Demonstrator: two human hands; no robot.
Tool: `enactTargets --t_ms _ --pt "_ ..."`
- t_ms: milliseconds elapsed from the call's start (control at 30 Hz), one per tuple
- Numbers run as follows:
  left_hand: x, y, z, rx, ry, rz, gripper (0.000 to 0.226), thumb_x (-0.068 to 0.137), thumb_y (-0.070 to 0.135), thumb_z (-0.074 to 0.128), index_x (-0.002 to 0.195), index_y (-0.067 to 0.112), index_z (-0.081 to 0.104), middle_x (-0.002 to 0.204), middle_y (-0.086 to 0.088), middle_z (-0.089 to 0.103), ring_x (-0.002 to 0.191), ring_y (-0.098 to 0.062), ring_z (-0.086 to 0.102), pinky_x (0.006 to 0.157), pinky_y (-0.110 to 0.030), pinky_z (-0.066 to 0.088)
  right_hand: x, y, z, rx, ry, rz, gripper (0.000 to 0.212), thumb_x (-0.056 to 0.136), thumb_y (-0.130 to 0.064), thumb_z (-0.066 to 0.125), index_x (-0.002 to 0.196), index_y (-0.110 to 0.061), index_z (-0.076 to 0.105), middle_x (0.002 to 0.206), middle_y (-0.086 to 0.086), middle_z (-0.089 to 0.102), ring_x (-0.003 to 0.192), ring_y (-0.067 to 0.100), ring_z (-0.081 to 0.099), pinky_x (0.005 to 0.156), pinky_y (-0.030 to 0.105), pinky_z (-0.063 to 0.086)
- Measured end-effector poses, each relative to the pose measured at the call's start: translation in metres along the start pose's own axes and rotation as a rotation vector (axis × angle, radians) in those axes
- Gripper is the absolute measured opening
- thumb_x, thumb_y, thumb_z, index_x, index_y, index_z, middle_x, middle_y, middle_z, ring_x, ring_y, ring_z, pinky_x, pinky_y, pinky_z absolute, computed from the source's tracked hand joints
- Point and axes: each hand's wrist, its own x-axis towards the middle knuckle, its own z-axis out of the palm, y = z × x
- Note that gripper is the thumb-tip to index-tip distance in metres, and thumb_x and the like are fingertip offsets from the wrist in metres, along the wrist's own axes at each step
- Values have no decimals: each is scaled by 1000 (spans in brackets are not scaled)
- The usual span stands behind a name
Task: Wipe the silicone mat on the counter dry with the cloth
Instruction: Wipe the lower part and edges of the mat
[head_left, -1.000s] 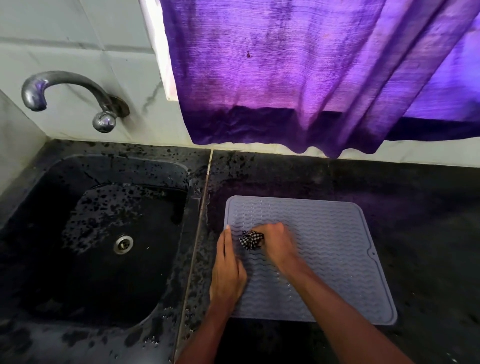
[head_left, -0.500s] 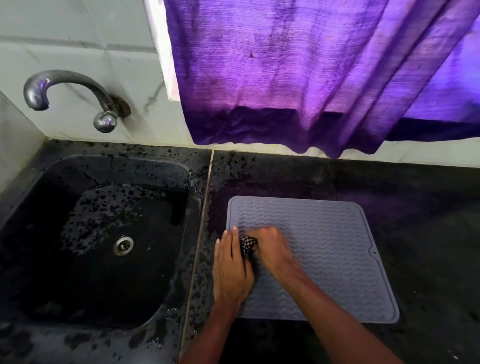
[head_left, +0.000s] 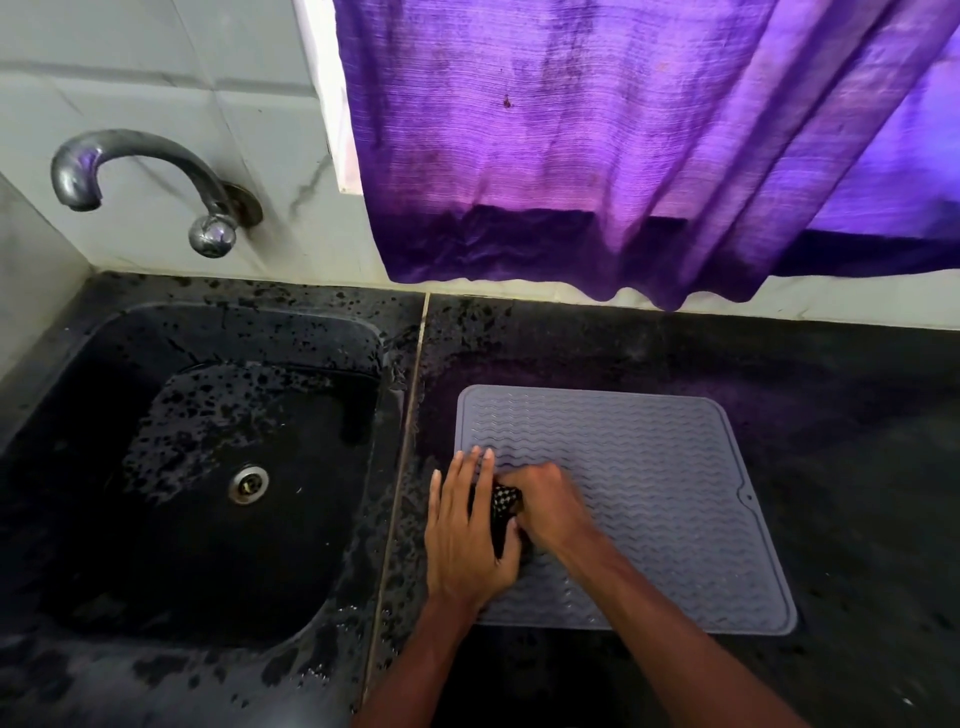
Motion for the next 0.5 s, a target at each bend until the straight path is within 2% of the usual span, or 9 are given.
enactTargets --t_ms 100,233,300,500 --pt "-1 -2 2 14 7 -17 74 87 38 49 153 5 38 160 -9 37 151 -24 29 119 -56 27 -4 3 -1 20 8 1 32 72 0 58 85 -24 73 76 -2 72 70 13 66 66 35 56" --pt "-2 -4 6 35 -15 -5 76 85 34 51 153 5 37 159 -8 38 149 -25 32 119 -55 28 -16 8 10 32 75 16 38 68 4 57 86 -26 71 76 -4 72 69 14 66 61 30 54" --pt "-2 -5 8 50 -26 -2 76 85 35 52 153 5 37 159 -8 39 148 -25 34 118 -54 29 -15 9 7 33 57 10 38 67 5 57 84 -26 71 75 -4 71 69 14 65 60 29 51" --pt "-1 -4 11 74 -59 2 77 97 53 47 155 5 33 158 -9 40 148 -23 34 121 -49 27 -22 25 -5 13 106 43 44 66 5 61 90 -31 72 77 -8 71 72 10 64 61 24 48"
